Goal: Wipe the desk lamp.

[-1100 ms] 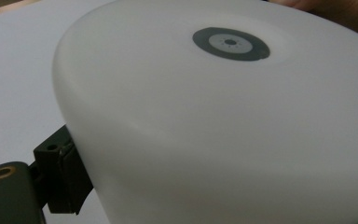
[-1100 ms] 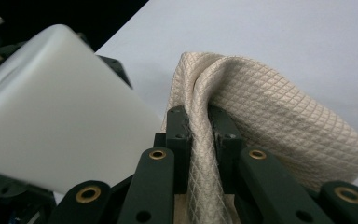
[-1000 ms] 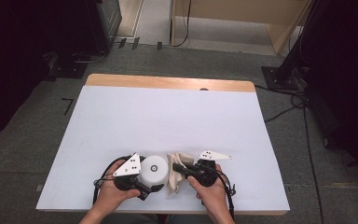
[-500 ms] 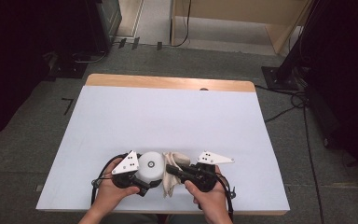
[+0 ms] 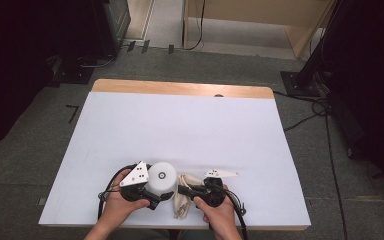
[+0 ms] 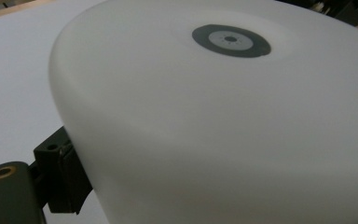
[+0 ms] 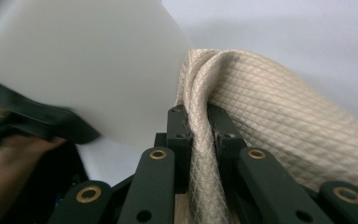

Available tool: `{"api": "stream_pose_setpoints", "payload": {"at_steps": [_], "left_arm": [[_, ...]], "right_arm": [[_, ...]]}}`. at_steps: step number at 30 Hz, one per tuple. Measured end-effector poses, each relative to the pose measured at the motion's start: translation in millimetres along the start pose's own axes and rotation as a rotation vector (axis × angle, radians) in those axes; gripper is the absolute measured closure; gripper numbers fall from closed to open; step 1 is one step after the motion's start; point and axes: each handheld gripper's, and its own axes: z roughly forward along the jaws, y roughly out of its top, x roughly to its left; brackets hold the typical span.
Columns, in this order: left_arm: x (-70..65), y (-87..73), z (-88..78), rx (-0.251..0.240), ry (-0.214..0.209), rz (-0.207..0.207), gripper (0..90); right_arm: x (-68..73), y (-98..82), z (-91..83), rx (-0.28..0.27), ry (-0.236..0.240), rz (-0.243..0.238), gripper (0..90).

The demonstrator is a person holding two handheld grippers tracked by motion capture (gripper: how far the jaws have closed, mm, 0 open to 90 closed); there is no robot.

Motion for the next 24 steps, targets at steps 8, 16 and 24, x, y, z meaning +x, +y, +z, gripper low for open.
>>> {"api": "stream_pose_setpoints", "payload": {"at_steps": [8,16,24], "left_arm": [[-1.4,-0.8,0.6,-0.006,0.011,-0.003,6.9],[-1.6,-1.3,0.6,-0.009,0.014,-0.004,6.9],[-2.1,-1.4,1.1,-0.011,0.02,-0.005,6.9]], "right_arm": [[19.7,15.6,-16.5,-0.059,0.01,-0.046,81.2],[45.5,28.0,-34.6,-0.137,0.014,-0.167,81.1],[15.5,6.4,-7.1,-0.015,-0.049,-0.091,80.9]]}}
